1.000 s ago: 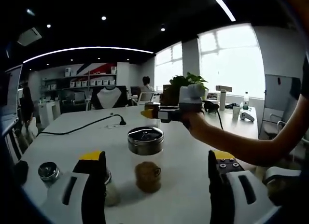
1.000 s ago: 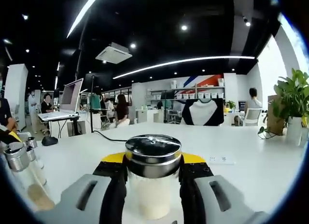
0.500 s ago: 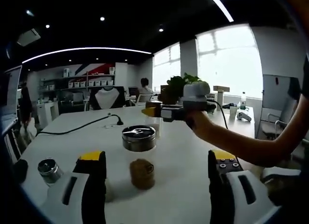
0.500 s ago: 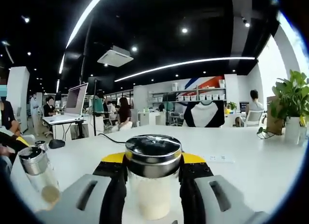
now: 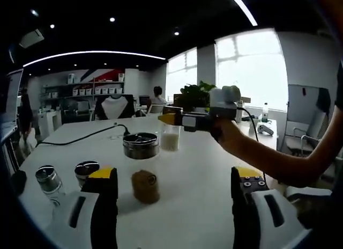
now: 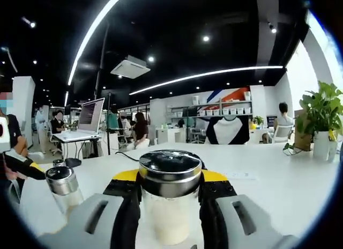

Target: Rotate the seasoning bottle until the label or dispensing opening points toward the visible target arrow and the bottle remains upright within the marked orientation range

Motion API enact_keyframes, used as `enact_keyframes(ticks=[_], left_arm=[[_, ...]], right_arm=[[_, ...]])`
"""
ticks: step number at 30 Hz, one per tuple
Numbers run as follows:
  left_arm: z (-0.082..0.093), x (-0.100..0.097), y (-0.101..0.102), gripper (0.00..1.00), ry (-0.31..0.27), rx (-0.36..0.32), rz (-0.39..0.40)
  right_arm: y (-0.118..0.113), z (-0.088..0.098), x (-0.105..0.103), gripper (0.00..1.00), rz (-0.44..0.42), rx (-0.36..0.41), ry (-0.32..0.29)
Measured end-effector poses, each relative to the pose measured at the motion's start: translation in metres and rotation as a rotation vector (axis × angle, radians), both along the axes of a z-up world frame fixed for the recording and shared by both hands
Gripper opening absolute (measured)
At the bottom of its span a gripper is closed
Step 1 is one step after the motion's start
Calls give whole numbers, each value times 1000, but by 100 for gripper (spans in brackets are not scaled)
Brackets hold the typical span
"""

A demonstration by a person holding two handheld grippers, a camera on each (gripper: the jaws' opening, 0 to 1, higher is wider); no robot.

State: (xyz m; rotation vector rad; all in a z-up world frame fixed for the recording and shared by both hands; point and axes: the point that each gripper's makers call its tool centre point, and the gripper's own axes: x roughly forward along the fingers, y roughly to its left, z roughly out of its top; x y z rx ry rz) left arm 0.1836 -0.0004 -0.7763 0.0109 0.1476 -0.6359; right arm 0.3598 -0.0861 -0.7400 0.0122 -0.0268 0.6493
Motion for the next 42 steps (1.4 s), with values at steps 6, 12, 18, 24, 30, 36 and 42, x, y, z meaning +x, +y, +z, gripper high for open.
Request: enact_keyframes(ticks=[6, 12, 18, 24, 30, 36, 42], left_arm=[[-1, -5, -4, 87, -14, 17, -18], [-4, -12, -13, 82, -13, 25, -39], [-5, -15, -18, 83, -13, 34, -48], [-5, -12, -26, 83, -31, 72, -72], [-9, -10, -39, 83, -25, 69, -95], [-14, -13, -46, 82, -14, 69, -109], [-20, -13, -48, 82, -1, 75, -107]], right_arm=[[-2, 0, -14, 39, 0, -2, -2], [-5, -1, -30, 39, 4, 0, -1], [-6, 0, -44, 39, 11, 7, -5], [-4, 1, -57, 39, 18, -4, -19], [-3, 2, -69, 39, 29, 2, -21], [-4, 0, -78, 39, 39, 0, -18], [-4, 0, -87, 39, 48, 9, -19]])
